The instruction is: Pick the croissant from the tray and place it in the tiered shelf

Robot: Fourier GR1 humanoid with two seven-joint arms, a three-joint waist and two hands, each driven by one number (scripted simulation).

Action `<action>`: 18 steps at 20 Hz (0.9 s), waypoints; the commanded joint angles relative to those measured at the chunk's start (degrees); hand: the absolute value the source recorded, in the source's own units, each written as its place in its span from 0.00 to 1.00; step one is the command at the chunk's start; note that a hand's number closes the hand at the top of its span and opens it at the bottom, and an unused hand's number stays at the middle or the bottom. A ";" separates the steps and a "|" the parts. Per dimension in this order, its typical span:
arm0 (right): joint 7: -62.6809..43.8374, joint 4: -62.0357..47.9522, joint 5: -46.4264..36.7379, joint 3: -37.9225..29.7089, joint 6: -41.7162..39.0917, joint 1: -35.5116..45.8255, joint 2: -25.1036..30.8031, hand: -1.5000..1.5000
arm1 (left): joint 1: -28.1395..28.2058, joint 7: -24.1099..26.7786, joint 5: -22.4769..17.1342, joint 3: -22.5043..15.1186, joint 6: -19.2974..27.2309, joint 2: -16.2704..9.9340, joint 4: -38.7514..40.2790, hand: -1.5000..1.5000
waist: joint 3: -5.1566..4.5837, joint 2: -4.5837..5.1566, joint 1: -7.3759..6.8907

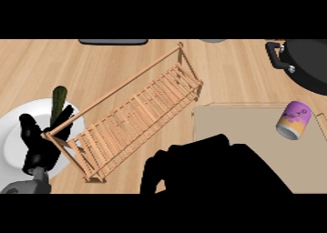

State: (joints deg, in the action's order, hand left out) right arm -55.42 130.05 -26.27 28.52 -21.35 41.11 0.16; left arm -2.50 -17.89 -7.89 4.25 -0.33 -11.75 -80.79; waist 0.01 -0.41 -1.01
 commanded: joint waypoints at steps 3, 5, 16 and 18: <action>-8.61 -11.32 10.40 -13.60 1.16 21.25 -0.15 1.00 | -0.94 -0.20 0.01 0.13 -0.37 0.50 3.77 0.50 | -0.22 0.25 0.44; -3.69 -19.59 13.02 -19.67 -2.32 24.17 -0.15 1.00 | 0.12 -0.01 1.32 -1.59 1.11 2.27 1.49 0.50 | -0.14 0.47 0.08; 13.17 -41.34 10.96 -19.33 -3.57 31.95 3.05 1.00 | 1.72 0.22 1.43 -1.38 -0.16 2.01 0.84 0.50 | -0.06 0.65 -0.11; 12.42 -42.24 10.53 -19.64 -4.02 34.12 3.05 1.00 | 1.83 4.02 2.02 -0.73 0.18 2.87 3.94 0.50 | -0.08 0.54 0.39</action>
State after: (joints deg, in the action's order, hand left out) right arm -46.81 92.86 -13.44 8.26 -25.12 73.90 3.09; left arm -2.45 -15.73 -6.98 4.66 -0.60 -10.99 -80.16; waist 0.23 -0.12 -0.79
